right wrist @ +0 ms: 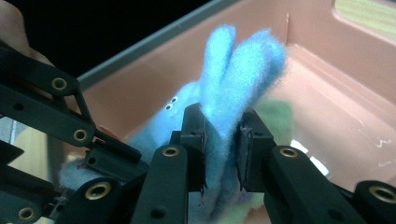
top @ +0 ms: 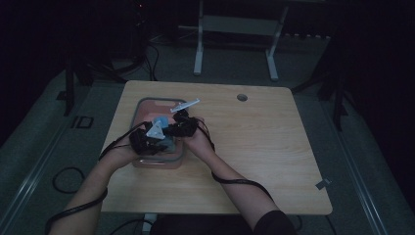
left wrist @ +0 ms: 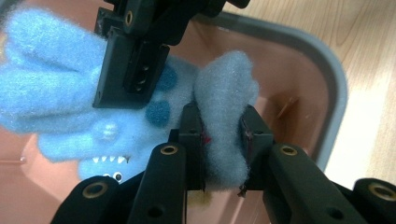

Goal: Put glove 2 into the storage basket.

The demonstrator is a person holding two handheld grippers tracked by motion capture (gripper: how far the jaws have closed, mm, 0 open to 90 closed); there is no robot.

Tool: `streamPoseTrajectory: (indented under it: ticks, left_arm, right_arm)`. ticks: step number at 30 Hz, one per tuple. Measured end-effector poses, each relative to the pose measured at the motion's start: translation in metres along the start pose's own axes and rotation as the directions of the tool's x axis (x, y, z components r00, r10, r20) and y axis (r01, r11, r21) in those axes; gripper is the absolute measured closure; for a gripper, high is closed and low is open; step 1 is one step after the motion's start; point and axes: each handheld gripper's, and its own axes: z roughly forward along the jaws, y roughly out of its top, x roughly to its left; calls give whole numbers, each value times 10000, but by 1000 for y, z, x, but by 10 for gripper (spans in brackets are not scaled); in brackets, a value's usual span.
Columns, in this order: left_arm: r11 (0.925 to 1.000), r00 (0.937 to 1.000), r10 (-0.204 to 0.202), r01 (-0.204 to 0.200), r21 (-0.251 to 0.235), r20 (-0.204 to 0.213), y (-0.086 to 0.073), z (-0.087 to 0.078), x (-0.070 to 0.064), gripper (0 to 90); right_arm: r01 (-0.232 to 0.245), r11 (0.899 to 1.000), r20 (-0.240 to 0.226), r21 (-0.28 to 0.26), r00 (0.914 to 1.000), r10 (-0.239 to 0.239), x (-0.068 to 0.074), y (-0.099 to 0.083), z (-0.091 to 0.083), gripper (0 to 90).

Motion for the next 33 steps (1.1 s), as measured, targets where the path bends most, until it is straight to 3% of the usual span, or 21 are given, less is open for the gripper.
streamPoseTrajectory:
  ticks: [9,13,21,24,28,30,33]
  left_arm:
    - [9985,9998,-80,70,539,186,-1,18,11,751]
    - [9978,9995,-41,19,667,328,-1,24,11,742]
    - [9979,9990,-132,105,637,418,-1,25,12,704]
    - [9975,9986,-354,329,623,400,0,25,13,614]
    - [9984,9984,-528,523,236,217,2,20,11,484]
    - [9986,9988,-484,482,213,102,3,18,8,482]
    - [9974,9974,-724,724,-25,2,7,14,6,404]
  right_arm:
    - [-5,9989,459,463,9989,-16,-4,1,4,702]
    - [-342,9971,423,681,9986,314,-11,-3,6,646]
    - [-390,9987,409,338,9985,376,-14,-4,-3,568]
    - [-302,9994,361,190,9989,295,-13,-3,-10,538]
    - [-143,9999,336,65,9993,141,-12,-2,-19,526]
    - [-192,9997,105,-159,9998,193,-13,-2,-26,516]
    - [-148,9993,11,-347,9999,149,-13,-5,-34,498]
